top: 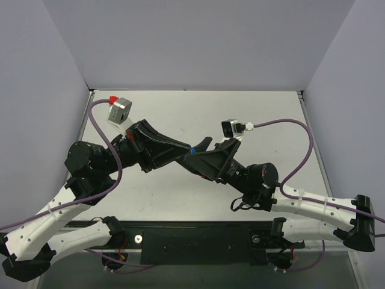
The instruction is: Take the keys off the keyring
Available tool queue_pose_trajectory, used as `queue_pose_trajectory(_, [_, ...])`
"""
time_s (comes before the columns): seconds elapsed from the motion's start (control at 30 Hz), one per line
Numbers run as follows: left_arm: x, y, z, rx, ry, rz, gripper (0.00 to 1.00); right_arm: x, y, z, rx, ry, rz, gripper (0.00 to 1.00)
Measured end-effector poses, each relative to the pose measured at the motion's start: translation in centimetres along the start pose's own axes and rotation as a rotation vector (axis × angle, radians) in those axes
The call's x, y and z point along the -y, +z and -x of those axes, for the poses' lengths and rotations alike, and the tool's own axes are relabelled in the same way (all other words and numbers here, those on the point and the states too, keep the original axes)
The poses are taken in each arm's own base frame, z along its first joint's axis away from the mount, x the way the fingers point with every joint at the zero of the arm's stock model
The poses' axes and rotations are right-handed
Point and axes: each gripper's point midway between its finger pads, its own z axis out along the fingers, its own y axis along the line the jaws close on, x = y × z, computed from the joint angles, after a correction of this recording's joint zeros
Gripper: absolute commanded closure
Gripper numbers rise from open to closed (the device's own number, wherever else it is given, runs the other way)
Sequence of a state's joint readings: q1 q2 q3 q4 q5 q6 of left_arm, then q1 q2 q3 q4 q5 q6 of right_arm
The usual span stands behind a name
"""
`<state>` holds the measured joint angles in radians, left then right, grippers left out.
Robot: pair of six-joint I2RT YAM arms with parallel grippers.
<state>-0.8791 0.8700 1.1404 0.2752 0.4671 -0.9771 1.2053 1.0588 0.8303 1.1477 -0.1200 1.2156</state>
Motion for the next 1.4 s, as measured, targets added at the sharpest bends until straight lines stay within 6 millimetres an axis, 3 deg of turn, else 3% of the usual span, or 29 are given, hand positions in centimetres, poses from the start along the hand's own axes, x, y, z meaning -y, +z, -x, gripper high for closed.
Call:
queue_pose_trajectory(0.6, [0.9, 0.4, 0.0, 0.018, 0.039, -0.034, 1.0, -1.5, 0.2, -0.2, 0.008, 0.069, 0.061, 0.25])
queue_pose_trajectory(1.0, [0.2, 0.0, 0.5, 0.049, 0.082, 0.019, 1.0, -4.6, -0.6, 0.1, 0.007, 0.05, 0.131, 0.29])
queue_pose_trajectory(1.4, [0.4, -0.4, 0.7, 0.055, 0.098, 0.024, 1.0, -4.9, -0.7, 0.0, 0.006, 0.041, 0.138, 0.34])
